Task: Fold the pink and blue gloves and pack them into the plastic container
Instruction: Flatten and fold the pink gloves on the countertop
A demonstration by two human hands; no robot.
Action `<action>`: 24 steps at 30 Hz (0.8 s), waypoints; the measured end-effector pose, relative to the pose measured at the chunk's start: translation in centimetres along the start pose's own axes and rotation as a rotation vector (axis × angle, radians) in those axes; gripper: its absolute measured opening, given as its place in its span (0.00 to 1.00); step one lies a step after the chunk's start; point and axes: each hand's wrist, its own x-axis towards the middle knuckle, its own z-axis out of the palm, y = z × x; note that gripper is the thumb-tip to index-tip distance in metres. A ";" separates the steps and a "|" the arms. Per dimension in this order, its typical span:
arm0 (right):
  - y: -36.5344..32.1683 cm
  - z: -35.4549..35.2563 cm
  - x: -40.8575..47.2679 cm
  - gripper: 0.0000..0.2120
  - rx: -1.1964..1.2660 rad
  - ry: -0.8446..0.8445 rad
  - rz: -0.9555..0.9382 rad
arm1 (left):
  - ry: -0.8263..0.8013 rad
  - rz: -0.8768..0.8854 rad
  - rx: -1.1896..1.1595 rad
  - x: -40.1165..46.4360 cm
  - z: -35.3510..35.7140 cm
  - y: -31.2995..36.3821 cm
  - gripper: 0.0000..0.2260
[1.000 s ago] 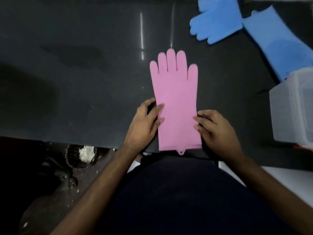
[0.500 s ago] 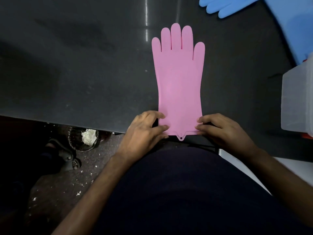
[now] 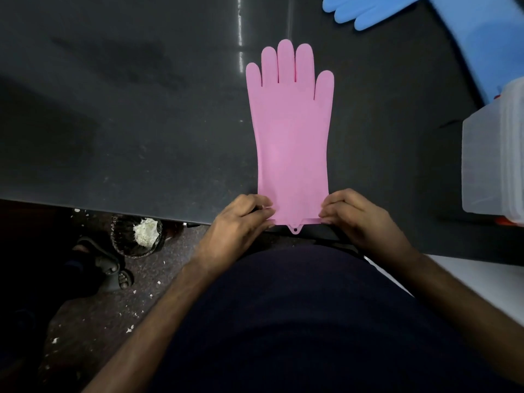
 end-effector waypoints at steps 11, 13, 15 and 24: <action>0.7 -0.6 -0.8 0.15 -0.040 -0.167 -0.026 | -0.021 -0.022 0.004 -0.5 -0.7 0.2 0.09; 0.3 -0.6 -0.8 0.15 -0.114 -0.127 -0.059 | -0.067 -0.040 0.023 -0.6 -0.9 0.8 0.13; 0.1 -0.7 -1.0 0.14 -0.173 -0.117 -0.119 | -0.099 -0.050 0.057 -1.0 -1.1 1.4 0.16; 0.6 -1.7 -1.3 0.16 -0.346 -0.174 -0.286 | -0.084 0.087 0.241 -2.0 -0.3 1.1 0.18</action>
